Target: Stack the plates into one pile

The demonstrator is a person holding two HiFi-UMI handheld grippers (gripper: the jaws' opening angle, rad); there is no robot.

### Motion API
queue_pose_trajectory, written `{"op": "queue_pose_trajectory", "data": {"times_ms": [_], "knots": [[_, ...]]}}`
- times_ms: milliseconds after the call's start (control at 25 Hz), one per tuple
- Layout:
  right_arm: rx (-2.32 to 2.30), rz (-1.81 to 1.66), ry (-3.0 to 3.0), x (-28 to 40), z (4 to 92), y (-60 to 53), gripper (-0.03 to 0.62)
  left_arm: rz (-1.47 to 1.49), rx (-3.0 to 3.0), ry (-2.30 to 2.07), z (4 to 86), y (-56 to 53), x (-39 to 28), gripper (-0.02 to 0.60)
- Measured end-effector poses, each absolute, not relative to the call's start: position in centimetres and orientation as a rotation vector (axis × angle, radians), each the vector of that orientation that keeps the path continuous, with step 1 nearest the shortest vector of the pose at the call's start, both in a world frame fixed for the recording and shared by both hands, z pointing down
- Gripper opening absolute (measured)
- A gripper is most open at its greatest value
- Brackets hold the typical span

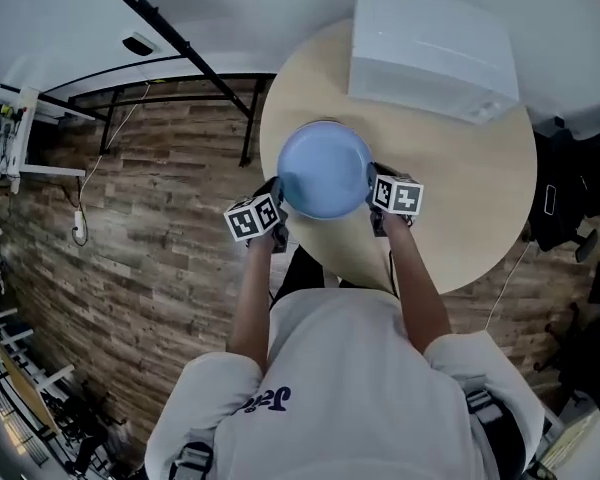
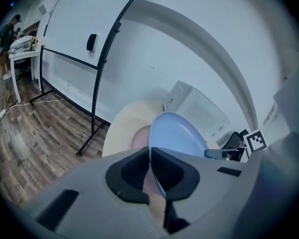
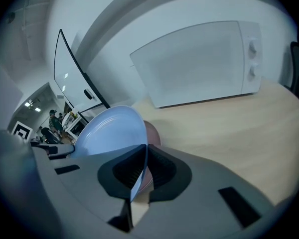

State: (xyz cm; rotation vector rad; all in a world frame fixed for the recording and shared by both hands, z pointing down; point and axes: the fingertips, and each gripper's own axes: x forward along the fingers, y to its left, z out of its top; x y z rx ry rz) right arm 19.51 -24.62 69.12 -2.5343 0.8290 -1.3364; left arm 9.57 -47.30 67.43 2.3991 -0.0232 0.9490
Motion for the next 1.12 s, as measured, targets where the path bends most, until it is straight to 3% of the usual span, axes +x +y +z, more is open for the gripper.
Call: {"op": "queue_pose_trajectory", "data": {"times_ms": [320,1040,1120], "knots": [[-2.603,-1.423,0.756,22.8,71.1,-25.6,0.026,1.048,2.340,0.038,71.2,-48.4,13.4,0.026],[-2.795,-1.584,0.688,22.2,74.1,-26.0,0.029,1.228,2.413,0.073,75.0,-48.3,14.4,0.028],[-2.800,-1.569,0.694,22.1,74.2,-26.2,0.051,1.214,2.407,0.077,75.0,-48.2,14.4,0.055]]}}
